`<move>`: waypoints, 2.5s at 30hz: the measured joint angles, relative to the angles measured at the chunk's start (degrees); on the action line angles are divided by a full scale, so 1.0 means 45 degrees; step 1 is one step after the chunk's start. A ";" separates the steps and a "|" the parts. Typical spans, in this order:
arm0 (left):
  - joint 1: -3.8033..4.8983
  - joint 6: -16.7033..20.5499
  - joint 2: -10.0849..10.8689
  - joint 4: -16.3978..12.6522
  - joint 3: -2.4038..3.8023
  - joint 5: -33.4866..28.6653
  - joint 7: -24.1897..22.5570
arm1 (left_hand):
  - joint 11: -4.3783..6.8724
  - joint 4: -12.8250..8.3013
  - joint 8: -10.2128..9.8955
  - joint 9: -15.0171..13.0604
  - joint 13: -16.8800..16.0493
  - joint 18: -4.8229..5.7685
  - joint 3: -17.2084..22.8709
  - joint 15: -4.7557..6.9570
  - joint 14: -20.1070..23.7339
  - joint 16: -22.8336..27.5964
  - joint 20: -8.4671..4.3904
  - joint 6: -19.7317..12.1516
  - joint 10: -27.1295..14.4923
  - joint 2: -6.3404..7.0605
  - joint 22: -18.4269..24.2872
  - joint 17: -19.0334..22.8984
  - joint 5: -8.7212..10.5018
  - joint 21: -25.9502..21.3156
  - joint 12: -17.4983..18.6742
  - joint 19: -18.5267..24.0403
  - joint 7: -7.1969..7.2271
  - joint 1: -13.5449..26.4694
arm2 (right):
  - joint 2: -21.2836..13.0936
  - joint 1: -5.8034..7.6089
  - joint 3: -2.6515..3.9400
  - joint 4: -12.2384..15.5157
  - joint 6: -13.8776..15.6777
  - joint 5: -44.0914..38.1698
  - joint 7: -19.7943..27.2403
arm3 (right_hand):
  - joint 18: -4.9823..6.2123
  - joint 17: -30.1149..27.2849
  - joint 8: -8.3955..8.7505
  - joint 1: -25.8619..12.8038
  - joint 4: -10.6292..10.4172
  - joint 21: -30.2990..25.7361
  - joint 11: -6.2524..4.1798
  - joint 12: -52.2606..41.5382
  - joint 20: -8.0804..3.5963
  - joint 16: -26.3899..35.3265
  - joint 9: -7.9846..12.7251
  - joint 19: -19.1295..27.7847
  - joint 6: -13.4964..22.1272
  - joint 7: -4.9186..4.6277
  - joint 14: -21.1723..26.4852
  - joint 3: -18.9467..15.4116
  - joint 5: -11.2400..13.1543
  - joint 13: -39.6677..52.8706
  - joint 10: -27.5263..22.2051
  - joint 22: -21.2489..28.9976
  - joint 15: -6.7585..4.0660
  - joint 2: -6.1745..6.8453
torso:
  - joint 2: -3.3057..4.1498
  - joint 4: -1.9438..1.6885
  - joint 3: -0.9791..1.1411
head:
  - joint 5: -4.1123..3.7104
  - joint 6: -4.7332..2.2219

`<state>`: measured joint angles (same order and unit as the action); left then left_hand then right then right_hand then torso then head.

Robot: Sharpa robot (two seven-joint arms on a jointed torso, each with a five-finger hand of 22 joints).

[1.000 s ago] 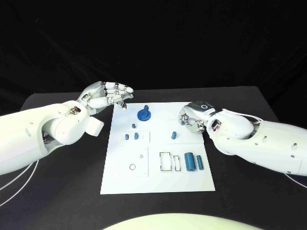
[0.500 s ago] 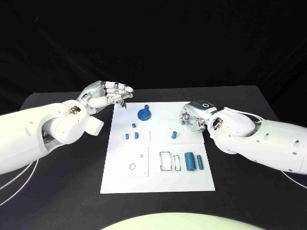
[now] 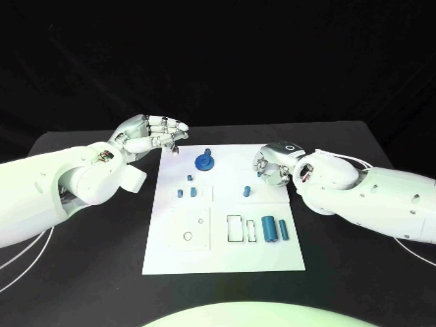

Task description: Assemble the parts on the task board

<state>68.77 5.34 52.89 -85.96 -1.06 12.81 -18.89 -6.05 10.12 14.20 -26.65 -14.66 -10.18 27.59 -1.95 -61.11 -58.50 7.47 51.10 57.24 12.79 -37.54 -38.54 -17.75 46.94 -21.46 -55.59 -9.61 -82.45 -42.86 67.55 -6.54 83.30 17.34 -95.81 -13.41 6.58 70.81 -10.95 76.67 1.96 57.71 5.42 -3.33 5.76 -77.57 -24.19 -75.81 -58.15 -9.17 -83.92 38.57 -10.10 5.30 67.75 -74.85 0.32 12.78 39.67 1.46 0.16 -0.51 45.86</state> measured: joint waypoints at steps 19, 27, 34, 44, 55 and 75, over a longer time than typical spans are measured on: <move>0.0000 0.0002 0.0035 0.0000 0.0000 0.0008 0.0041 | 0.0001 0.0001 -0.0062 -0.0001 0.0012 0.0000 0.0000 0.0000 0.0000 0.0000 -0.0001 -0.0047 0.0001 -0.0065 0.0015 -0.0001 0.0000 -0.0051 0.0000 0.0000 -0.0046 -0.0065 | 0.0038 0.0039 -0.0001 -0.0017 -0.0146 0.0049 0.0084 | 0.0002 -0.0091 0.0071 -0.0262 -0.0315 -0.0252 -0.0022 -0.0170 0.0068 0.0000 0.0020 0.0068 -0.0070 0.0070 -0.0046 -0.0315 0.0000 -0.0107 -0.0197 0.0131 0.0045 0.0330 | 0.0001 0.0001 -0.0005 | -0.0020 0.0049; 0.0000 0.0002 0.0047 0.0000 0.0000 0.0016 0.0061 | 0.0001 -0.0037 -0.0062 0.0010 0.0025 0.0000 -0.0036 0.0000 -0.0001 0.0000 0.0000 -0.0047 0.0001 -0.0065 0.0015 -0.0002 0.0000 -0.0051 0.0000 0.0000 -0.0046 -0.0065 | 0.0066 0.0054 0.0002 -0.0007 -0.0255 0.0023 0.0099 | 0.0006 -0.0123 -0.0276 -0.0165 -0.0403 -0.0225 -0.0275 -0.0381 -0.0052 0.0000 -0.0122 -0.0052 -0.0633 0.0393 -0.0031 -0.0403 0.0000 0.0074 0.0556 0.0077 -0.0038 0.0233 | 0.0000 0.0006 -0.0004 | -0.0045 0.0062; 0.0000 0.0001 0.0048 -0.0002 -0.0001 0.0028 0.0076 | 0.0001 -0.0036 -0.0062 0.0009 0.0025 -0.0001 -0.0036 0.0000 -0.0001 0.0000 -0.0011 -0.0047 0.0000 -0.0131 0.0014 0.0009 0.0000 -0.0051 0.0047 -0.0010 -0.0046 -0.0131 | 0.0167 0.0051 -0.0011 -0.0065 -0.0249 -0.0172 0.0023 | 0.0007 -0.0154 -0.0473 0.0096 -0.0377 0.0047 -0.0321 -0.0531 -0.0217 0.0000 -0.0223 -0.0217 -0.0990 0.0481 -0.0048 -0.0435 0.0031 0.0204 0.0825 -0.0022 -0.0238 -0.0028 | 0.0001 0.0001 0.0001 | -0.0056 0.0054; 0.0000 0.0002 0.0048 -0.0002 -0.0002 0.0075 0.0086 | 0.0001 -0.0036 -0.0062 0.0009 0.0035 -0.0001 -0.0036 0.0000 -0.0001 0.0000 -0.0001 -0.0046 0.0001 -0.0131 0.0014 0.0008 0.0000 -0.0051 0.0047 -0.0093 -0.0046 -0.0131 | 0.0258 -0.0008 -0.0027 -0.0064 -0.0122 -0.0543 -0.0122 | 0.0008 -0.0154 -0.0572 0.0365 -0.0236 0.0306 -0.0206 -0.0530 -0.0299 0.0000 -0.0308 -0.0393 -0.1110 0.0511 -0.0047 -0.0384 0.0155 0.0357 0.0941 -0.0021 -0.0326 -0.0292 | 0.0001 -0.0004 -0.0001 | -0.0088 0.0081; 0.0000 0.0006 0.0048 -0.0006 -0.0002 0.0142 0.0091 | 0.0001 -0.0036 -0.0062 0.0008 0.0035 0.0000 -0.0036 0.0000 -0.0001 0.0000 -0.0001 -0.0046 0.0001 -0.0131 0.0013 0.0007 0.0000 -0.0050 0.0047 -0.0092 -0.0046 -0.0131 | 0.0268 -0.0051 -0.0050 -0.0028 0.0013 -0.0859 -0.0263 | 0.0008 -0.0117 -0.0621 0.0365 -0.0150 0.0518 -0.0162 -0.0580 -0.0298 0.0000 -0.0333 -0.0483 -0.1158 0.0560 -0.0002 -0.0365 0.0229 0.0419 0.0984 -0.0019 -0.0369 -0.0292 | 0.0001 -0.0004 -0.0004 | -0.0096 0.0098; -0.0001 0.0010 0.0058 -0.0001 -0.0001 0.0184 0.0094 | 0.0001 -0.0110 -0.0062 0.0021 0.0051 0.0000 -0.0033 0.0000 -0.0001 0.0000 -0.0002 -0.0046 0.0001 -0.0135 0.0013 0.0016 0.0000 -0.0050 0.0047 -0.0091 -0.0045 -0.0238 | -0.0063 -0.0188 -0.0119 0.0339 0.0710 -0.1053 -0.0380 | 0.0009 -0.0080 -0.0619 0.0485 -0.0113 0.0625 -0.0159 -0.0557 -0.0345 0.0000 -0.0345 -0.0529 -0.1248 0.0558 0.0000 -0.0332 0.0378 0.0405 0.0980 -0.0016 -0.0369 -0.0412 | 0.0002 0.0001 0.0002 | -0.0062 0.0104</move>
<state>68.77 5.39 53.15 -85.96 -1.07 13.64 -18.47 -6.04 9.63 13.92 -26.55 -14.43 -10.18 27.44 -1.95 -61.12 -58.50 7.46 50.90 57.24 12.19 -37.48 -38.46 -17.75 46.72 -21.25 -56.00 -9.81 -83.52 -43.15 66.70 -7.07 84.83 20.53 -100.54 -15.12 6.62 70.46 -13.73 78.85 1.45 60.52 4.70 -5.83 4.21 -77.57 -25.74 -78.19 -63.77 -6.66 -83.92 37.08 -8.40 7.12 72.16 -74.92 -1.34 10.93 39.68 1.47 0.17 -0.79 46.32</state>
